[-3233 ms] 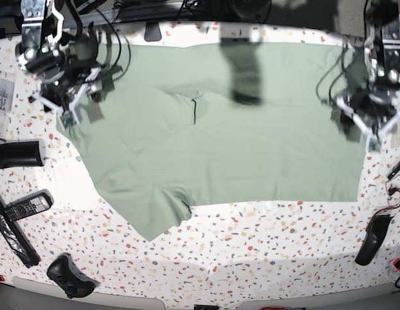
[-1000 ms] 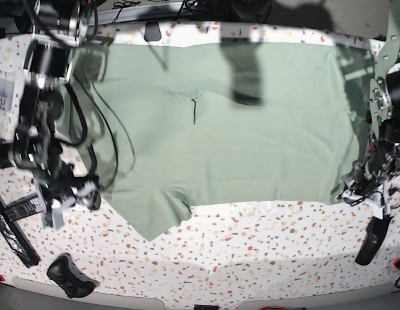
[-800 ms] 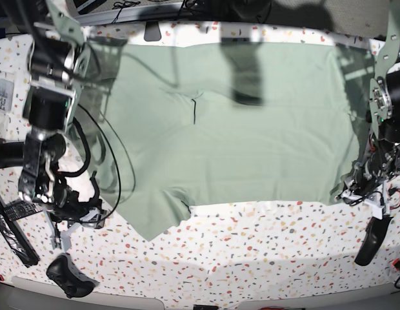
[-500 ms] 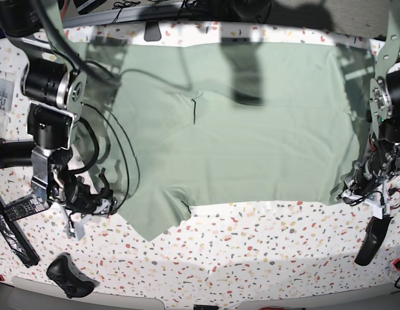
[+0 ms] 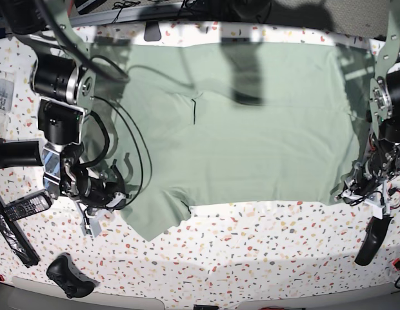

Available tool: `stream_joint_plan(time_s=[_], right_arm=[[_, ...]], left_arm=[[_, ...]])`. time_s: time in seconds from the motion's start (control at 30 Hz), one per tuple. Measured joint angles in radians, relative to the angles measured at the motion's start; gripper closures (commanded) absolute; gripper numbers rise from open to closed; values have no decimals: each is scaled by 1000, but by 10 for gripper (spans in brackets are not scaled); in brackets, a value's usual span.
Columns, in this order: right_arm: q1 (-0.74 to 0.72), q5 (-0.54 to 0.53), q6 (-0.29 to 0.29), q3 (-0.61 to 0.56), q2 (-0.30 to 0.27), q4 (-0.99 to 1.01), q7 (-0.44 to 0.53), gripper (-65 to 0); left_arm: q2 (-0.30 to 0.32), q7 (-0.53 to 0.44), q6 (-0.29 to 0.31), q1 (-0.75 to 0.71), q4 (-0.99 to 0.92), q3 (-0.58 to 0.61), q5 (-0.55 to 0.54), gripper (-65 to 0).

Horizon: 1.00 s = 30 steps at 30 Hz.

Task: Fold the T-shirt properly
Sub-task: 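Grasp the hem corners and fold the hem toward the collar edge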

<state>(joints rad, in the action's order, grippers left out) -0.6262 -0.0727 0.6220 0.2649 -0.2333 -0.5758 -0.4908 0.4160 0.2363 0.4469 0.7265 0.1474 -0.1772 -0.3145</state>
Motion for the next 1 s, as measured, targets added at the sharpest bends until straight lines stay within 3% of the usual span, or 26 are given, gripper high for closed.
stream_joint_plan(time_s=[0.1, 0.3, 0.5, 0.53, 0.6, 0.63, 0.67, 0.77, 1.0], right_arm=[[-11, 3, -1, 0, 0, 0, -1, 0], [-74, 64, -79, 0, 0, 0, -5, 0], [-145, 56, -81, 0, -10, 0, -33, 0], [-150, 37, -78, 0, -10, 0, -34, 0], [-150, 24, -4, 0, -10, -5, -34, 0], [-144, 24, 49, 0, -10, -10, -34, 0], [-132, 23, 63, 0, -11, -24, -34, 0], [-74, 16, 64, 0, -7, -91, -51, 0], [162, -29, 71, 0, -8, -449, -100, 0]], left_arm=[[0, 4, 0, 3, 0, 0, 0, 0], [-1, 36, -9, 43, -6, 0, 8, 0], [-5, 113, -8, 109, -9, 0, 19, 0], [-3, 137, -7, 115, -6, 0, 5, 0], [-3, 187, 0, 110, 18, 0, -25, 0], [-3, 204, 21, 96, 34, 0, -40, 0], [-3, 220, 55, 80, 52, 0, -61, 0], [3, 296, 120, 11, 146, 1, -151, 0], [12, 401, 129, -214, 597, 1, -182, 0]])
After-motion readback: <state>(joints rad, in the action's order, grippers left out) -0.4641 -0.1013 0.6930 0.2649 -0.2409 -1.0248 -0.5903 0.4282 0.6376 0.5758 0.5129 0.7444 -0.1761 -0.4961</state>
